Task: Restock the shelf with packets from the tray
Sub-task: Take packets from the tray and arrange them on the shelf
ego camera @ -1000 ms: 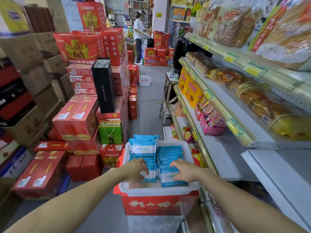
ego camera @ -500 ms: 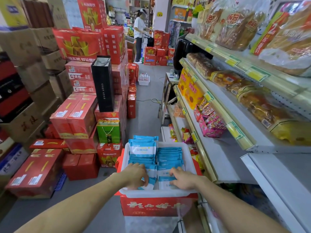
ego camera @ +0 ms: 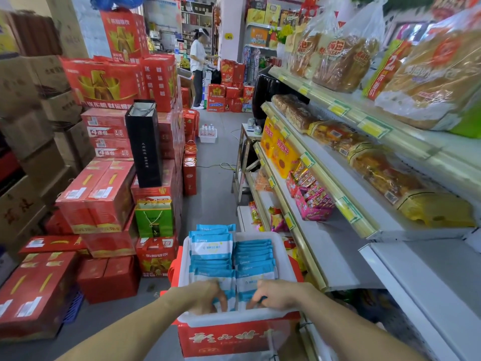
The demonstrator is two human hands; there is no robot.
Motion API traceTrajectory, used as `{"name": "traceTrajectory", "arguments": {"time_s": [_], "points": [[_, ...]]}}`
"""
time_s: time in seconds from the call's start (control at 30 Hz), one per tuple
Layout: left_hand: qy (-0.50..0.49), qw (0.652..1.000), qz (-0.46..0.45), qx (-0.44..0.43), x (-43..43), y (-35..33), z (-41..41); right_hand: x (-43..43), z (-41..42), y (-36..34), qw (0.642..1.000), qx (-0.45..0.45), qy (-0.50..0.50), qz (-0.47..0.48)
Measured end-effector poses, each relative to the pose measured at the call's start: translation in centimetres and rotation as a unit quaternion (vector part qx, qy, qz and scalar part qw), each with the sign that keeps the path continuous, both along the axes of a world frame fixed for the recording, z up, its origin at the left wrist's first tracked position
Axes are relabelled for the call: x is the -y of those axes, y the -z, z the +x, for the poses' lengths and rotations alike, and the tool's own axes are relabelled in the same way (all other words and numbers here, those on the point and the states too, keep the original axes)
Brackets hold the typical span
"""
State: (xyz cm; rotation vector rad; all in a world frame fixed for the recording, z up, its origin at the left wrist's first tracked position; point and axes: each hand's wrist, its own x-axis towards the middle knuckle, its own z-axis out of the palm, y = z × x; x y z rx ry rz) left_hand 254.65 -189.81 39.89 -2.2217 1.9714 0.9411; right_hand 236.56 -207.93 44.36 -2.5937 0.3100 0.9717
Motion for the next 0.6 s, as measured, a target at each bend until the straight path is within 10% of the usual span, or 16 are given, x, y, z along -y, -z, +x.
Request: {"name": "traceTrajectory", "arguments": {"time_s": [0.6], "points": [[0.005,0.997,-0.071,-0.018,5.4,-15.1,4.6,4.5,-3.5,-15.7,0.963,0.214,0.163,0.001]]}}
